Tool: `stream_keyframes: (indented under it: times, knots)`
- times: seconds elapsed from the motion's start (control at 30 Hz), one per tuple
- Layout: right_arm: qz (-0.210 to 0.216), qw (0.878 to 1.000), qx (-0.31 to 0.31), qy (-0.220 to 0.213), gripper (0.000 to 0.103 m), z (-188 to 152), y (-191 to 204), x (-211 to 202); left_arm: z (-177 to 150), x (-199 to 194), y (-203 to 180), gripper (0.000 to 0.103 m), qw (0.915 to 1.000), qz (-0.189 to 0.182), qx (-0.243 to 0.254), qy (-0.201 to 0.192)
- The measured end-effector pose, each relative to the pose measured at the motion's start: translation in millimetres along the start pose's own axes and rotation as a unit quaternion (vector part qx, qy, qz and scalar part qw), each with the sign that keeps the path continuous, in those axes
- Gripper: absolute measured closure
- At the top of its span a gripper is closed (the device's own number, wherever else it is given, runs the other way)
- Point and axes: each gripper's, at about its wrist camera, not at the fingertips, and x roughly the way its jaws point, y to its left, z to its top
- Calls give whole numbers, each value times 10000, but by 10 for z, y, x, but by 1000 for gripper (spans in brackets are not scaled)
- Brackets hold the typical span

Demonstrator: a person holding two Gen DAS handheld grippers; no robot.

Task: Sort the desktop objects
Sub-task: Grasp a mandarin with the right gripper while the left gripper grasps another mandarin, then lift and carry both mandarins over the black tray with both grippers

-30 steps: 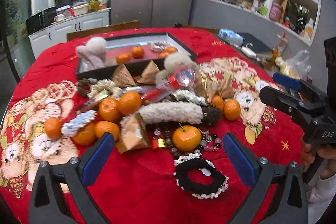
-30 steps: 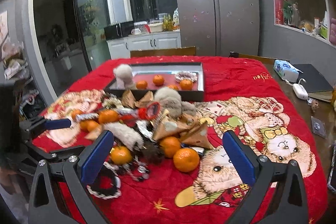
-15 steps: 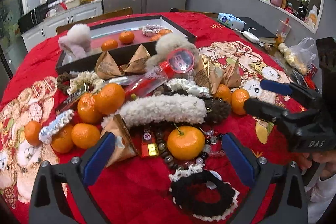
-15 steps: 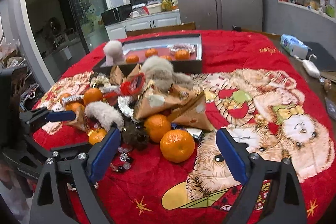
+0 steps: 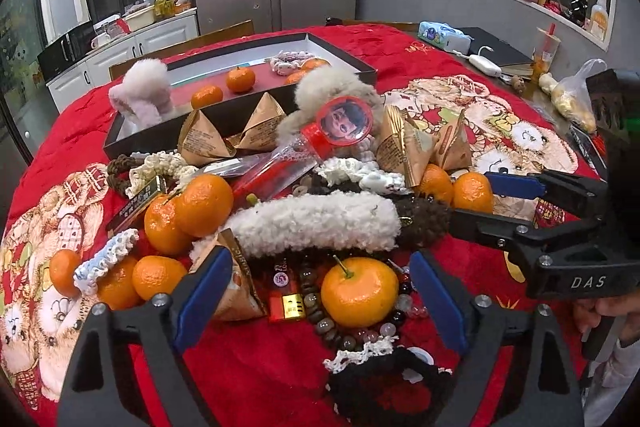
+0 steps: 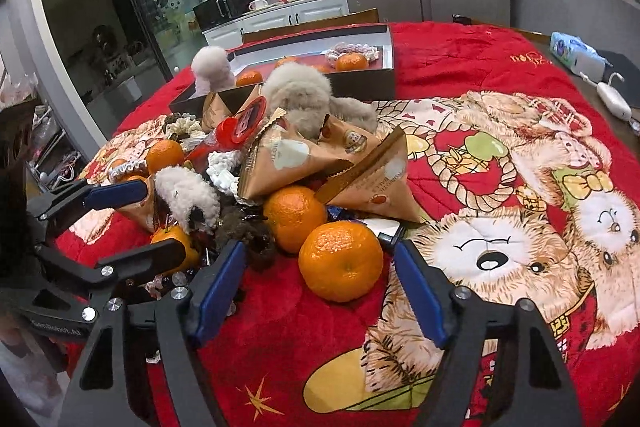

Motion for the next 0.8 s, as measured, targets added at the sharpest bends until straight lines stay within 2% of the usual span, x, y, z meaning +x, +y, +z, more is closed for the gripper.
stream_keyframes:
  times: [0.07,0.13,0.17,0.2,0.23,0.27,0.33,0.37,0.4,0.47,0.8]
  knots:
    - [45,10000,38,21,27,3,-14,9,-10,-1,5,13,10000,-28,-29,-29]
    - [61,9999,75,44,29,2,-28,20,-20,-5,16,28,9999,-83,-93,-7]
    - [44,9999,87,59,34,0,-34,26,-24,-8,28,34,9998,-142,-149,5]
    - [13,9999,107,86,39,-2,-41,35,-30,16,53,51,9985,-449,-280,107]
    - [-4,9998,134,114,40,-5,-51,45,-46,45,83,58,9961,-726,-445,226]
    - [2,9998,145,113,41,-4,-55,43,-68,68,80,59,9955,-771,-471,298]
    - [-15,9998,150,109,43,-9,-58,40,-112,37,4,61,9977,-623,-197,189]
    - [-23,9998,147,110,47,-9,-56,39,-123,20,-18,61,9979,-605,-156,172]
    - [-55,9998,145,124,56,-11,-55,43,-128,11,-24,61,9978,-614,-172,165]
    - [-163,9996,197,144,61,-15,-75,49,-139,6,-5,62,9975,-659,-224,151]
    - [-136,9997,164,128,62,-29,-18,0,-170,-67,41,62,9972,-683,-265,131]
